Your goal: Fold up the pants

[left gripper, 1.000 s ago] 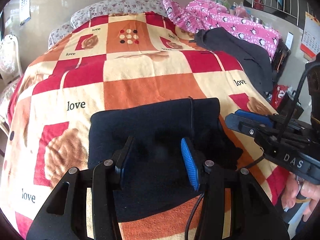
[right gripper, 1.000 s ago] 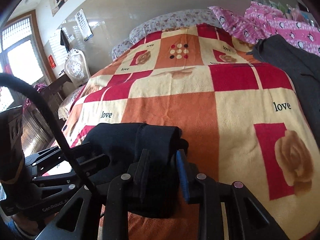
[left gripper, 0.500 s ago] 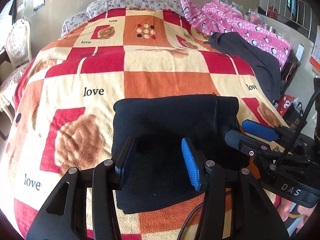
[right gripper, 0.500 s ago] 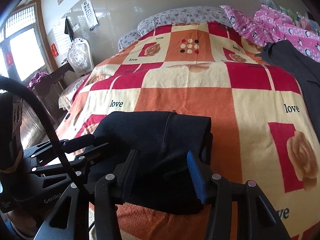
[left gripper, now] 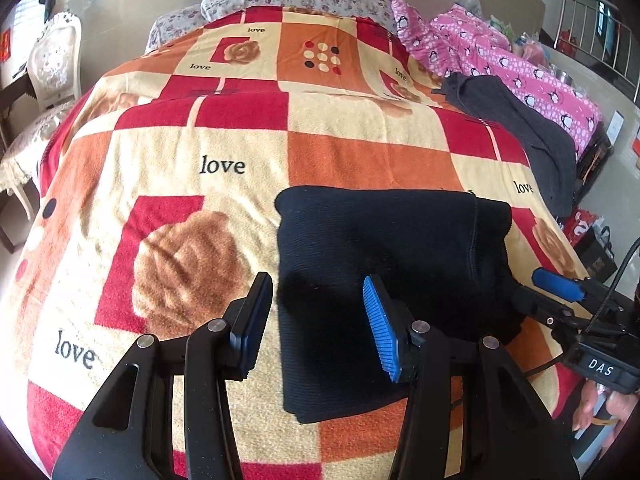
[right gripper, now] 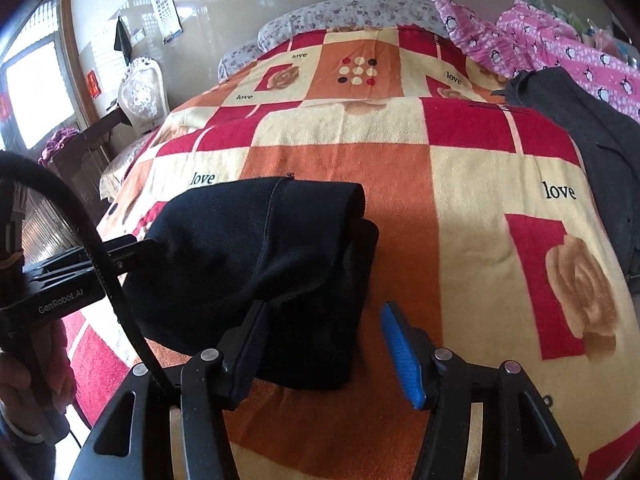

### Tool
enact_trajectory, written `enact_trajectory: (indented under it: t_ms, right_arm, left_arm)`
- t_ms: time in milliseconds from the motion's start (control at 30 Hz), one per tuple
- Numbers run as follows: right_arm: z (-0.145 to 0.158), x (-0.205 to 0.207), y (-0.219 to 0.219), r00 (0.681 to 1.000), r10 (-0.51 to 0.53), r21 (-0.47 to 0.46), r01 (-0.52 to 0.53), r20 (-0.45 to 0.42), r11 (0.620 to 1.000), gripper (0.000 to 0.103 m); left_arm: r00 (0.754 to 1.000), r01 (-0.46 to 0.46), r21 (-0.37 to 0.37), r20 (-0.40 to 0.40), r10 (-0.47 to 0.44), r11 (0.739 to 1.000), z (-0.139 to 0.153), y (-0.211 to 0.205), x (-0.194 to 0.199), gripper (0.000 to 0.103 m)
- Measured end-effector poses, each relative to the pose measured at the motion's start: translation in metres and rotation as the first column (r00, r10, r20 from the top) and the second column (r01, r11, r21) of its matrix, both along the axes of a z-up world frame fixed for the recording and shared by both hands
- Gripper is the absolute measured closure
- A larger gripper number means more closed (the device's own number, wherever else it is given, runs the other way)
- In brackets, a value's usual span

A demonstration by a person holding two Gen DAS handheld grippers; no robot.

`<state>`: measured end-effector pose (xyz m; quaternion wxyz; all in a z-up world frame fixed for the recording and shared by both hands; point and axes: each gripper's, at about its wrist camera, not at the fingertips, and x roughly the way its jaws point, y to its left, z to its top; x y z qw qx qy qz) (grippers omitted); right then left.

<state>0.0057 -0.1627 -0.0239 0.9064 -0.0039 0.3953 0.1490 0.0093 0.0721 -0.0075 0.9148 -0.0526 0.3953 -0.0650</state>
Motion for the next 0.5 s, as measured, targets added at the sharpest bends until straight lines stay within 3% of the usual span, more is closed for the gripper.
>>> enact_trajectory:
  t_ms: [267, 400, 500]
  right_arm:
    - [0.001, 0.007, 0.006, 1.000, -0.012, 0.012, 0.012, -0.008, 1.000, 0.047]
    - [-0.001, 0.014, 0.005, 1.000, -0.024, 0.031, 0.025, -0.018, 0.999, 0.042]
    - [-0.004, 0.020, 0.003, 0.999, -0.024, 0.060, 0.027, -0.038, 0.998, 0.040]
  left_arm:
    - [0.999, 0.017, -0.066, -0.037, -0.020, 0.998, -0.003, 0.014, 0.005, 0.054]
    - [0.999, 0.021, -0.088, -0.048, -0.026, 0.996, -0.007, 0.018, 0.008, 0.043]
    - [0.997, 0.032, -0.141, -0.068, -0.042, 0.990, -0.012, 0.022, 0.013, 0.043]
